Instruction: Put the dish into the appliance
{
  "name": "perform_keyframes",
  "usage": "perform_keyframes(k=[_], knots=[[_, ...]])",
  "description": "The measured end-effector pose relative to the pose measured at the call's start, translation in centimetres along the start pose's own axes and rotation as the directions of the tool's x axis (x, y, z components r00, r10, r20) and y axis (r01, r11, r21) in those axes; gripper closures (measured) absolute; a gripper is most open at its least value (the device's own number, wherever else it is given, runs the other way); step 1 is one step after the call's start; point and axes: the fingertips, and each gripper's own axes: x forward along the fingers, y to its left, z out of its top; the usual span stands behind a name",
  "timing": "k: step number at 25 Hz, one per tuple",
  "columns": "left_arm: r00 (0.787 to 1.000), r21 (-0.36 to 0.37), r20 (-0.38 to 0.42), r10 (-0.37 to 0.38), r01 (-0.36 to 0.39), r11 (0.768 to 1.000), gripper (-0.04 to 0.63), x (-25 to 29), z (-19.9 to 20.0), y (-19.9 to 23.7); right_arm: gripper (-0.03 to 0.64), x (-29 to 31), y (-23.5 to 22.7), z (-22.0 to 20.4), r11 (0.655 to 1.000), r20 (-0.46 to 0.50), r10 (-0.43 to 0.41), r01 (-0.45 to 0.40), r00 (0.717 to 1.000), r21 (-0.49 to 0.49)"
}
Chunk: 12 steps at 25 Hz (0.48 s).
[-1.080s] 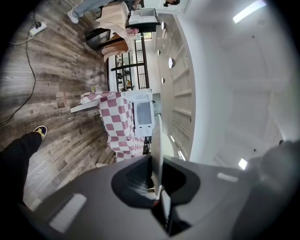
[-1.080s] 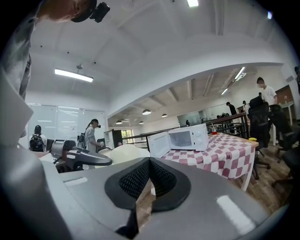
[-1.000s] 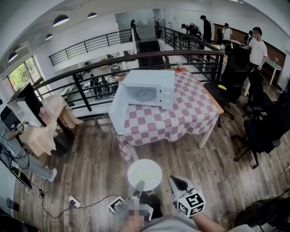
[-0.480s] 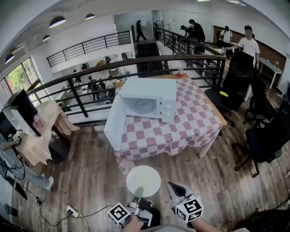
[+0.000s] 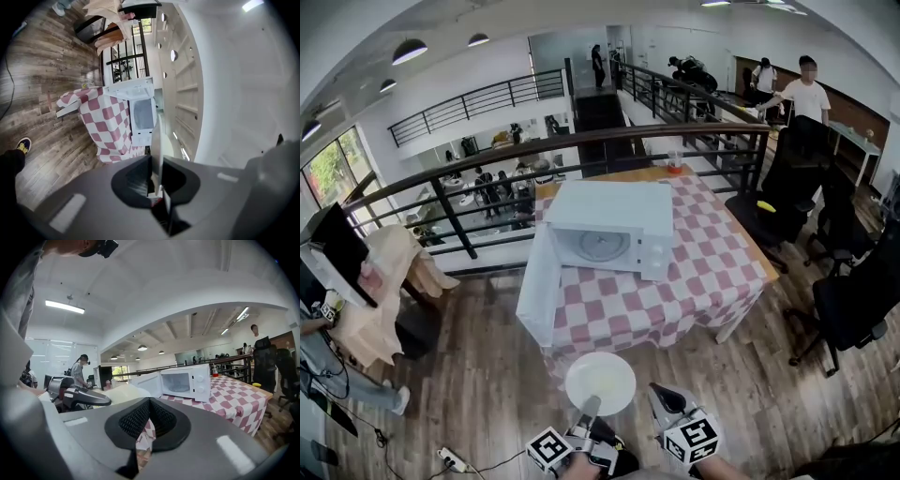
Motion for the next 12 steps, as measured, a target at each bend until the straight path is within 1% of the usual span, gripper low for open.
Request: perform_keyframes(k=[4, 12], knots=[[1.000, 0.003, -0.004, -0.013, 0.013, 1.000, 0.569, 2.2, 2.9, -0.5, 0.618, 3.4, -0.2, 1.1, 1.000, 0.000, -0.005, 0.005, 1.000, -0.002], [1.000, -0.012, -0.007, -0.027, 0.027, 1.000, 0.569, 4.9, 7.4, -0.4, 0.618, 8.4, -0.1, 2.4, 1.000, -0.007, -0.017, 0.017, 1.000, -0.025]])
